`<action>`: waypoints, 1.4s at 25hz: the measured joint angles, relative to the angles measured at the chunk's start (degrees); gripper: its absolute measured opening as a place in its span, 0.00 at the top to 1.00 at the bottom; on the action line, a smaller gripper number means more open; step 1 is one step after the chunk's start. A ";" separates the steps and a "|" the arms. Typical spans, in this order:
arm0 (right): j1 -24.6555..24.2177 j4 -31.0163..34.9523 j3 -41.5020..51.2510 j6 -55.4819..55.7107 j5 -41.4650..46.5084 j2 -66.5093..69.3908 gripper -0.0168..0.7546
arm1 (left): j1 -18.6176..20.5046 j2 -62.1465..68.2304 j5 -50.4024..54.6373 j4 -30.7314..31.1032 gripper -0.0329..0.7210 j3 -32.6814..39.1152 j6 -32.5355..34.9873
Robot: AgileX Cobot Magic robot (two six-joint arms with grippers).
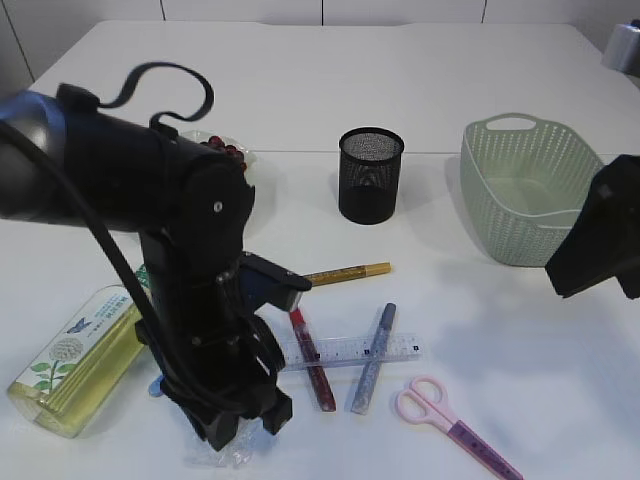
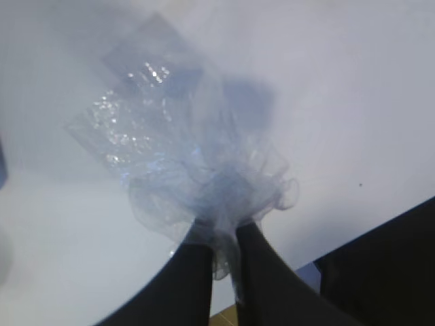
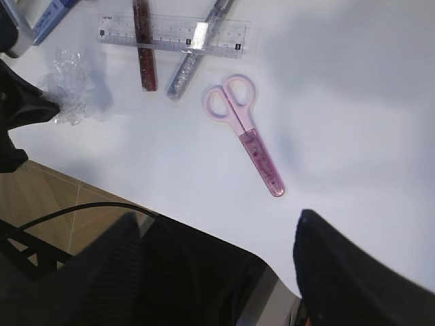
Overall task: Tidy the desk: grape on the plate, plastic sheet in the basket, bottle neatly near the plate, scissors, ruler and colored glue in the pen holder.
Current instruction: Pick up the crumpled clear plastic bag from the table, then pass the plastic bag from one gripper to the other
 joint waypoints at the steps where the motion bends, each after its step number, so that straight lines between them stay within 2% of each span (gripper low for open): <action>1: 0.00 0.25 0.00 0.00 0.00 0.00 0.27 | 0.00 -0.85 0.51 0.00 0.89 -0.71 0.09; 11: 0.00 5.61 0.00 -0.39 0.00 0.00 0.27 | 0.00 -6.72 5.30 -0.62 0.89 -1.86 0.09; 18: 0.00 13.53 0.00 -3.56 0.00 0.00 0.27 | 0.00 -12.28 5.40 -0.62 0.89 -1.86 0.09; 28: 0.00 25.97 0.00 -15.64 -9.62 0.12 0.27 | 0.00 -19.73 4.80 -1.00 0.89 -1.86 0.09; 32: 0.00 29.07 0.00 -20.10 -10.17 2.11 0.27 | 0.00 -22.39 3.96 -1.11 0.89 -2.57 0.09; 35: 0.00 34.32 0.00 -25.21 -9.93 3.83 0.27 | 0.00 -24.40 3.86 -1.87 0.89 -4.35 0.09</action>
